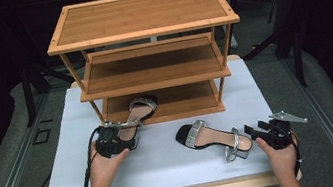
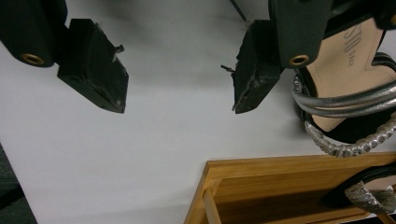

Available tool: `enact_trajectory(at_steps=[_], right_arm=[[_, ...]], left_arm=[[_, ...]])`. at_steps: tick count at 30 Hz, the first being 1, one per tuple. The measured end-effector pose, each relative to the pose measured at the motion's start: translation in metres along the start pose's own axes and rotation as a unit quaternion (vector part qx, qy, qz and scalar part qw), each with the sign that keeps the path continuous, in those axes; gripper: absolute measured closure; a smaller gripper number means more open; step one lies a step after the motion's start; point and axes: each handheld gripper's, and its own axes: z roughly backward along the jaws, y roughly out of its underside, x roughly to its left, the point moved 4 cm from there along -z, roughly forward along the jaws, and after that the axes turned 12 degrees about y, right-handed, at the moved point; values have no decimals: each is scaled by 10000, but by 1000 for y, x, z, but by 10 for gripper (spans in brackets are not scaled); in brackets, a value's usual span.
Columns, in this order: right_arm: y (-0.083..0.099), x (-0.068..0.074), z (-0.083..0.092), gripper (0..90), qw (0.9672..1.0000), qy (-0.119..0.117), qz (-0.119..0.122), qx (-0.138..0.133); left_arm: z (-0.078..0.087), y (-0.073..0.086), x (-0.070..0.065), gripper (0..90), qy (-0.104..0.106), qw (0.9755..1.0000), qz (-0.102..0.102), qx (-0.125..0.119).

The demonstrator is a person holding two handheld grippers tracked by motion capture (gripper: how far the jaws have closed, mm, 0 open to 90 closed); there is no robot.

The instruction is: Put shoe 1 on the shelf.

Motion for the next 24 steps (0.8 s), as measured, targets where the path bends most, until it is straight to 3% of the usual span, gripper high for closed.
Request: enact_trajectory(at_steps=[4,16,24], right_arm=[[0,0,0,348,10000,-3,11,-1],[0,-1,0,348,10000,10,19,77],[0,-1,-1,348,10000,-34,3,39]], left_arm=[[-9,-10,2,425,-3,9998,156,-84],[-28,-32,5,427,-278,9984,397,-280],[-37,-40,1,424,-449,9976,419,-312]])
